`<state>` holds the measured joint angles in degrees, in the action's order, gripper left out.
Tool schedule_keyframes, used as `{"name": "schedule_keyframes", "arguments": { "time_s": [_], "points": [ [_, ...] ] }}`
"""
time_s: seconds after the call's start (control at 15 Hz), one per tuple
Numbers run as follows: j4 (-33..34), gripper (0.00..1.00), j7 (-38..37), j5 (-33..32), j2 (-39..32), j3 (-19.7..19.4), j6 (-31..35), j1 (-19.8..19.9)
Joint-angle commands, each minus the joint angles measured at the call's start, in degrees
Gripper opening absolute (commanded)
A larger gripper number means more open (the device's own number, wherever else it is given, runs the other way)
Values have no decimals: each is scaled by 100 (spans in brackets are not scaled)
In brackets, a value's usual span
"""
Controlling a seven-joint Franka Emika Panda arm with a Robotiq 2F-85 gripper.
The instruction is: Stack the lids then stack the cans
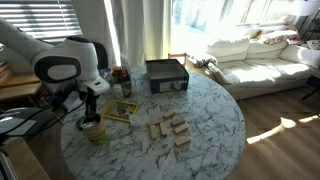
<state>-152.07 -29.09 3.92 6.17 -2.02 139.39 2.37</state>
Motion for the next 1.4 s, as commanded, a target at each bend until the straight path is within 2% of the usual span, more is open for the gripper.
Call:
{"name": "schedule_keyframes", "arguments": {
  "time_s": [0.0, 0.27, 0.33, 0.4, 0.8, 1.0, 1.33],
  "points": [
    [-88, 3, 135, 103, 34, 61, -28, 20],
    [-91, 3, 91, 37, 9, 81, -23, 33],
    [-87, 36, 67, 11, 7, 87, -37, 37],
    [-85, 36, 50, 2, 8, 89, -38, 40],
    [-120, 80, -87, -211, 242, 106, -60, 82],
    [-124, 99, -103, -388, 618, 138, -159, 106],
    [-11, 100, 89, -307, 1326, 196, -446, 132]
  ]
}}
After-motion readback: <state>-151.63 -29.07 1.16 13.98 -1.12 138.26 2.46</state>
